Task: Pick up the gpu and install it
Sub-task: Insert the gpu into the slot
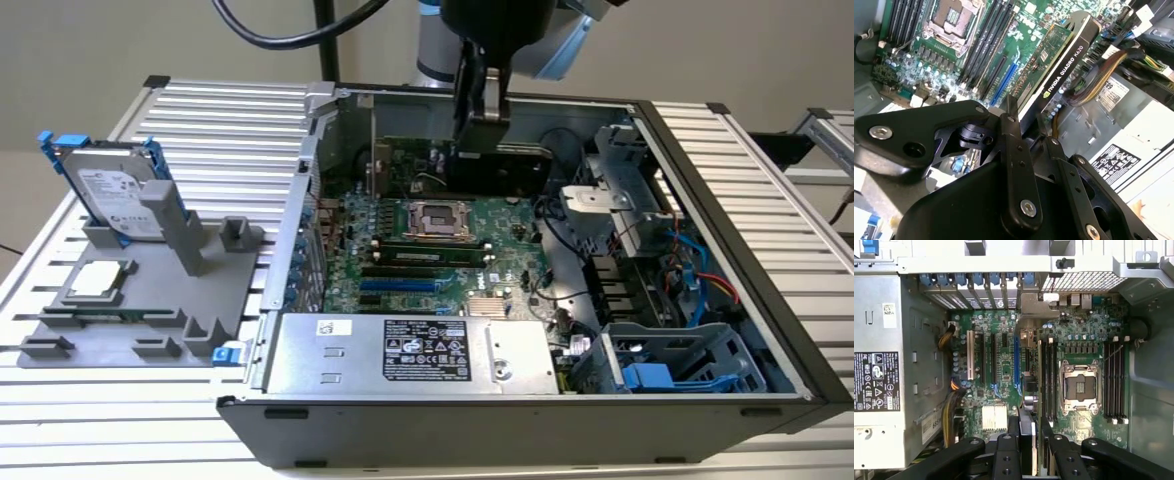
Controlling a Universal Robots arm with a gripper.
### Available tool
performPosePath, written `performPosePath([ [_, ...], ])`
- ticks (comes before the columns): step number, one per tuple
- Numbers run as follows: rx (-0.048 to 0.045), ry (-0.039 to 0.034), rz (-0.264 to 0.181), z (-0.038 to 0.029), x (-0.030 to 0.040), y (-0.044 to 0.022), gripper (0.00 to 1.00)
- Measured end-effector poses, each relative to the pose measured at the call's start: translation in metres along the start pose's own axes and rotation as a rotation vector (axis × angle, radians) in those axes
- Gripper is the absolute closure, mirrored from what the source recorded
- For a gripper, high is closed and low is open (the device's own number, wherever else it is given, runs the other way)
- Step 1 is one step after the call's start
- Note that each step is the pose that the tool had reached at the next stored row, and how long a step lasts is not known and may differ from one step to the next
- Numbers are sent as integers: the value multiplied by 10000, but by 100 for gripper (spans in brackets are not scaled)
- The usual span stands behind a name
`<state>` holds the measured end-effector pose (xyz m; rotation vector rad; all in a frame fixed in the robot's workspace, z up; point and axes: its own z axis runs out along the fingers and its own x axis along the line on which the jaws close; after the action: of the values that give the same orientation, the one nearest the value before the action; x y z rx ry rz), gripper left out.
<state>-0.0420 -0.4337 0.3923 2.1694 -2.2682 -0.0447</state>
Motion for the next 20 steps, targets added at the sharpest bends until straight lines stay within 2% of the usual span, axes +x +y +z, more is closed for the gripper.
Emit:
performPosePath([
  [12, 2, -1, 0, 24, 0, 2, 100],
  [20, 1, 1, 0, 67, 1, 1, 100],
])
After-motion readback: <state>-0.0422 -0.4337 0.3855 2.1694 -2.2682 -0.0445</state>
